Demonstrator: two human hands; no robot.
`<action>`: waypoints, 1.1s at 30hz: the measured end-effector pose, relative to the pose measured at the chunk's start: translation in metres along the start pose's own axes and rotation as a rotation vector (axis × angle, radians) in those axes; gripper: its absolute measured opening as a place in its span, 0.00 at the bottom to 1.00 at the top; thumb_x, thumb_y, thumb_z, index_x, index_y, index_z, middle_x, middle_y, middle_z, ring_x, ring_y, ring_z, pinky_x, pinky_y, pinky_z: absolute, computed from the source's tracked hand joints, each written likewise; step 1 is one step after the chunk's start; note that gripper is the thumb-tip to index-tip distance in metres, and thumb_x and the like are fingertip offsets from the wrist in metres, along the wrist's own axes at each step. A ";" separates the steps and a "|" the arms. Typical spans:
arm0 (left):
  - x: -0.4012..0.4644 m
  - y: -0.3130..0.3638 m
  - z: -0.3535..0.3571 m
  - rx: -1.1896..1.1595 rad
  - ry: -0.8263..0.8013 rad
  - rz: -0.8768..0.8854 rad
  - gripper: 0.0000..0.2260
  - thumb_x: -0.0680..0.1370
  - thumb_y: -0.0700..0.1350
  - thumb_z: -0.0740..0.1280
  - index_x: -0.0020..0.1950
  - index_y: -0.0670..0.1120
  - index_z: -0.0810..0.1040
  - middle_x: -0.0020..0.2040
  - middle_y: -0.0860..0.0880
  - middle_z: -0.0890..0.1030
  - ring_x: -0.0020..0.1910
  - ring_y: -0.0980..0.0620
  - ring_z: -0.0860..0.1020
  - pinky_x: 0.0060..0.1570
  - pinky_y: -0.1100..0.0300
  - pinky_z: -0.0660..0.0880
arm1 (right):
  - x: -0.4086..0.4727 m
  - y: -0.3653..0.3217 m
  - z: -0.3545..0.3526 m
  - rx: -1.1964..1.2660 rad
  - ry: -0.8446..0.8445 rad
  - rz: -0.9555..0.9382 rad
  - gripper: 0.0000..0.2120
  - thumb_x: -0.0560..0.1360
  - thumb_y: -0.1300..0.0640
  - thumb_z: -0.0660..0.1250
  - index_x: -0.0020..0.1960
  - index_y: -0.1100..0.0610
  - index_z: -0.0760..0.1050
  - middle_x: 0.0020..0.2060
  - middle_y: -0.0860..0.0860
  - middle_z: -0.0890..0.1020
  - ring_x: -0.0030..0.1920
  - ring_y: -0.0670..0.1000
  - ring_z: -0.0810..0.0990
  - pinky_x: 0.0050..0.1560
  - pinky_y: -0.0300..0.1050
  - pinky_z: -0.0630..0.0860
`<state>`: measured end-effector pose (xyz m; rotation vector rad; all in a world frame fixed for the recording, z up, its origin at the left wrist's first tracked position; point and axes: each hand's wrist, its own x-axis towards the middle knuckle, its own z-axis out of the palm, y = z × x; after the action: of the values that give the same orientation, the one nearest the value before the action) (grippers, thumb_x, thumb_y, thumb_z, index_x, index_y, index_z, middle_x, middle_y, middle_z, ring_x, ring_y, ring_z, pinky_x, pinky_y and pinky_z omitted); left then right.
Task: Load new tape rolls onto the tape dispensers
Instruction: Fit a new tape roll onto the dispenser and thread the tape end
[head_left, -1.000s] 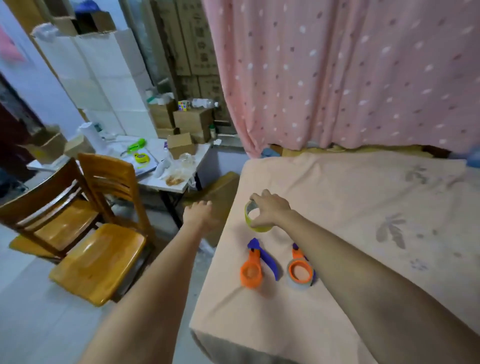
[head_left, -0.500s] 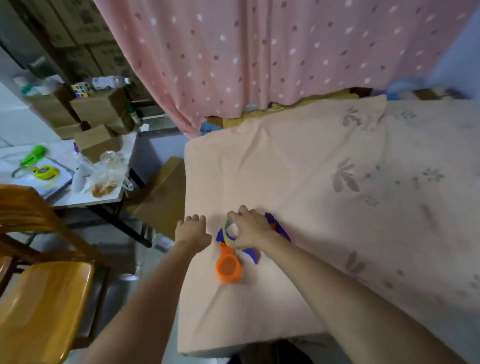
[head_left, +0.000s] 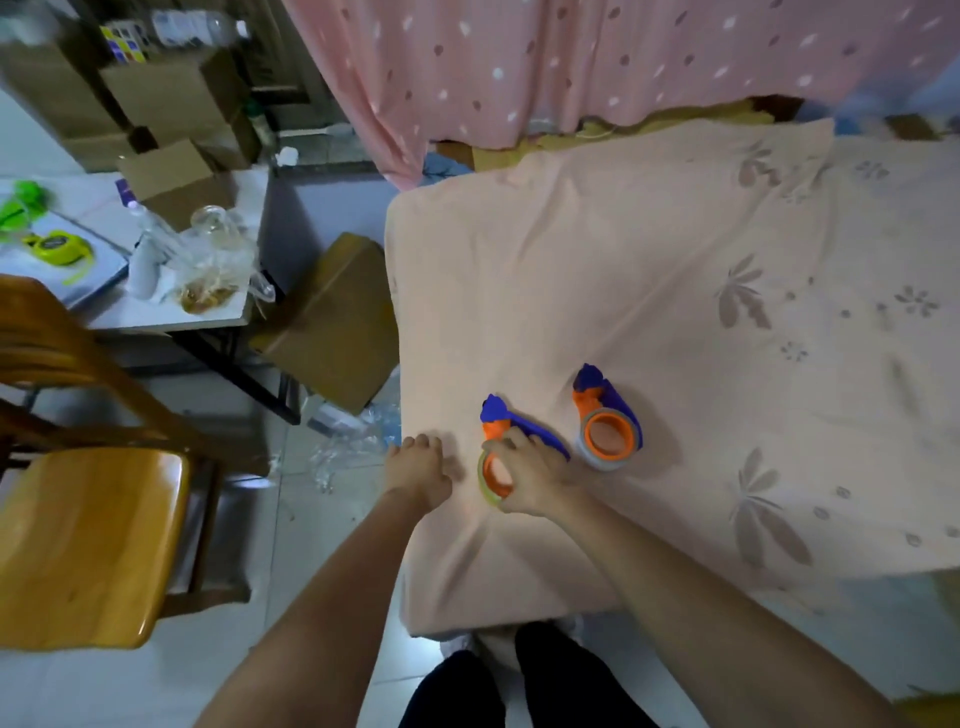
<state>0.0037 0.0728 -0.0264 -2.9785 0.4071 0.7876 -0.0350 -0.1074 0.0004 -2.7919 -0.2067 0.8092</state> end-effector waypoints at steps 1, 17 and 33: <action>0.000 0.000 0.001 -0.009 0.001 0.003 0.22 0.73 0.46 0.61 0.67 0.43 0.69 0.65 0.44 0.74 0.65 0.43 0.71 0.65 0.51 0.65 | 0.001 0.000 0.003 -0.014 0.002 0.004 0.40 0.67 0.50 0.74 0.75 0.46 0.61 0.70 0.52 0.64 0.63 0.59 0.71 0.54 0.52 0.74; 0.000 0.041 0.016 -0.710 -0.004 -0.110 0.17 0.78 0.49 0.62 0.62 0.40 0.72 0.60 0.42 0.76 0.58 0.42 0.76 0.56 0.54 0.72 | 0.013 0.028 -0.006 0.060 0.479 0.012 0.28 0.74 0.47 0.65 0.72 0.55 0.67 0.65 0.53 0.75 0.63 0.55 0.75 0.51 0.48 0.77; -0.006 0.059 0.037 -0.922 -0.012 -0.192 0.11 0.77 0.40 0.64 0.58 0.39 0.73 0.53 0.41 0.75 0.41 0.48 0.78 0.33 0.67 0.74 | 0.018 0.021 0.036 0.038 0.225 0.321 0.26 0.74 0.51 0.68 0.67 0.62 0.67 0.57 0.57 0.78 0.56 0.57 0.78 0.51 0.51 0.78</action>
<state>-0.0346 0.0207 -0.0537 -3.7209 -0.3617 1.2286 -0.0376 -0.1182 -0.0439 -2.8894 0.2984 0.5448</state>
